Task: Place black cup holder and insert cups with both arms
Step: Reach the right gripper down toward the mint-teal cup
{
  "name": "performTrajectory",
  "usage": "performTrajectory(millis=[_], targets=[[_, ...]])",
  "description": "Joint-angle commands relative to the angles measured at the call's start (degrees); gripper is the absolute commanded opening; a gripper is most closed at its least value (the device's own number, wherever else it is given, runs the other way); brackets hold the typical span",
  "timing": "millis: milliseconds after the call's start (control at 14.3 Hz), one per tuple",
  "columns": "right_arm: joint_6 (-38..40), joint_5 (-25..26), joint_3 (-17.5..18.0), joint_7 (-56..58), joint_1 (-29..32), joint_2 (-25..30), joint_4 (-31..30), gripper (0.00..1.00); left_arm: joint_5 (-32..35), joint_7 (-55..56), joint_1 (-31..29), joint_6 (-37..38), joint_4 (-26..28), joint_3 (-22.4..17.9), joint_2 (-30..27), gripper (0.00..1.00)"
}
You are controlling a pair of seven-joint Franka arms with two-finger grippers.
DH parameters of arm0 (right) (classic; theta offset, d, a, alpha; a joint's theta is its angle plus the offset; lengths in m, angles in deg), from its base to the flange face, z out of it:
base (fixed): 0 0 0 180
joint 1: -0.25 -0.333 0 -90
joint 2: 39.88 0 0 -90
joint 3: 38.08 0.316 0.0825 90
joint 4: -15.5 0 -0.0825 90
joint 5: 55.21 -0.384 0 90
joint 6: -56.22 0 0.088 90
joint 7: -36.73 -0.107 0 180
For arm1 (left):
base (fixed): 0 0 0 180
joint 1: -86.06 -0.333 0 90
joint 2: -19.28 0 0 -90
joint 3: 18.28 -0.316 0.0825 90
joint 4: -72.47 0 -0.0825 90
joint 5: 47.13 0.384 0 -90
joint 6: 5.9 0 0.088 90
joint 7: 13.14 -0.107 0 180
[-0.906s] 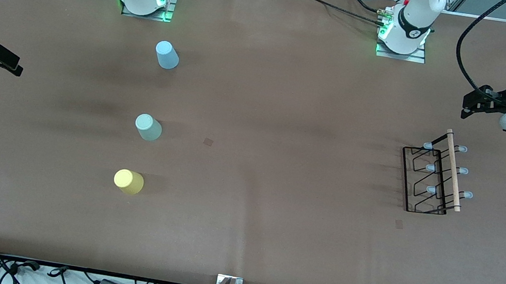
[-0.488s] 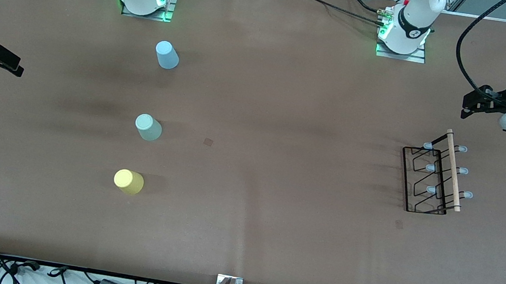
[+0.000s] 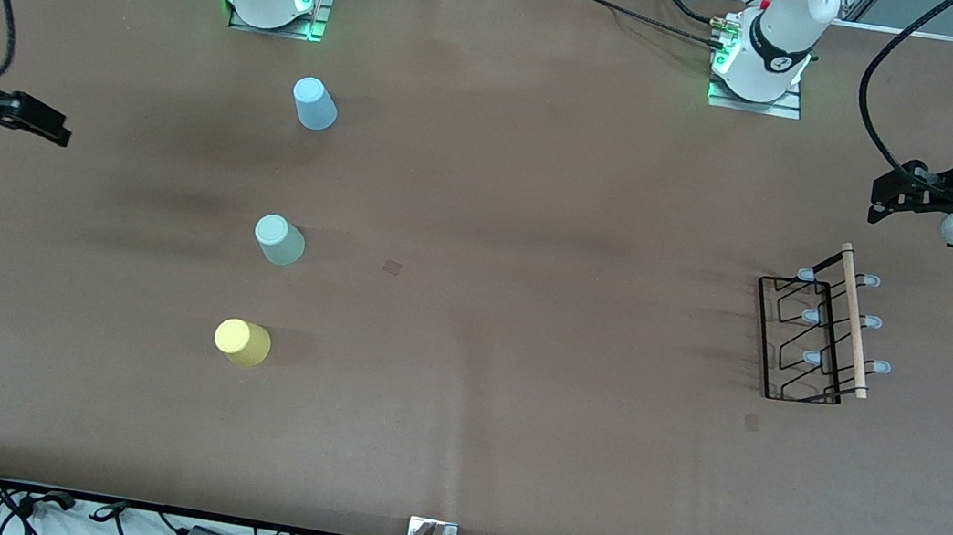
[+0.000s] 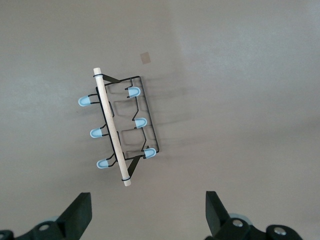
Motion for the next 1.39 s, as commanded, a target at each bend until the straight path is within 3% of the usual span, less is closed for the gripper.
performTrajectory(millis=[0,139,418,836,1324], targets=[[-1.2,-0.1,0.4,0.2,-0.2,1.0,-5.5,1.00,-1.2,-0.4,0.1,1.1,-1.5,-0.4,0.7,1.00],[-5.3,-0.5,0.4,-0.3,-2.0,1.1,-9.2,1.00,-1.2,-0.3,0.2,1.1,-1.5,-0.4,0.7,1.00],[-22.5,-0.5,0.4,-2.3,-3.6,1.1,-20.9,1.00,-1.2,-0.5,0.1,1.2,-1.5,-0.5,0.7,1.00],[-41.8,-0.5,1.7,-8.3,-7.0,0.5,-32.6,1.00,-1.2,-0.5,0.2,1.2,-1.5,-0.5,0.7,1.00],[-42.1,-0.5,2.5,-13.0,-10.6,0.0,-32.9,1.00,-1.2,-0.6,0.1,1.2,-1.5,-0.5,0.8,1.00]])
